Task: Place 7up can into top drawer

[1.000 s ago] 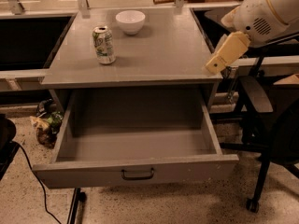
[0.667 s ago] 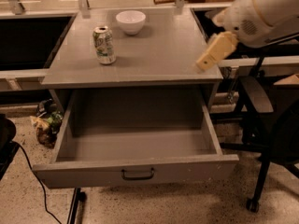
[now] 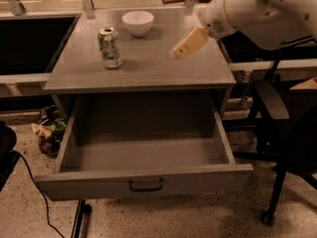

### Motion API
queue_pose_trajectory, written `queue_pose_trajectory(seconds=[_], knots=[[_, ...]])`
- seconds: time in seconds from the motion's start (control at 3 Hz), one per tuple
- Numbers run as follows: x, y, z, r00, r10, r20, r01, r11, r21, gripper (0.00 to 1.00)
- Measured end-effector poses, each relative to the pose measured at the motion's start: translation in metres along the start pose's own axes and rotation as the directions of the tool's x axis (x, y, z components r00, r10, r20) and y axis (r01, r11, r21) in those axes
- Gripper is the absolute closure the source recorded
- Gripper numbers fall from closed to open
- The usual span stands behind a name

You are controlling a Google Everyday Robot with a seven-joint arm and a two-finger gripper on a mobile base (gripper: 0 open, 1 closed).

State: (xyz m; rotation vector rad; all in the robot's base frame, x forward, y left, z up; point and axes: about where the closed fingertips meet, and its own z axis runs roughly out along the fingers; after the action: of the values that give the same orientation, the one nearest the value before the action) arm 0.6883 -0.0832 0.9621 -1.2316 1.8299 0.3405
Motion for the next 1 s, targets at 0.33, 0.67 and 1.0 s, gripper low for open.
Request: queue_pose_trajectory(seconds=[0.33,0.67,1.0], knots=[[-0.019,-0.016,0.04,0.994,0.058,0.097,-0.061,0.9977,0.029,0.0],[-0.051,-0.024,0.07,0.973,0.089,0.215,-0.099,0.9945,0.035,0.0],[-0.051,-0.024,0.07,0.973,0.089,0.215,-0.099,0.9944,0.035,0.0]])
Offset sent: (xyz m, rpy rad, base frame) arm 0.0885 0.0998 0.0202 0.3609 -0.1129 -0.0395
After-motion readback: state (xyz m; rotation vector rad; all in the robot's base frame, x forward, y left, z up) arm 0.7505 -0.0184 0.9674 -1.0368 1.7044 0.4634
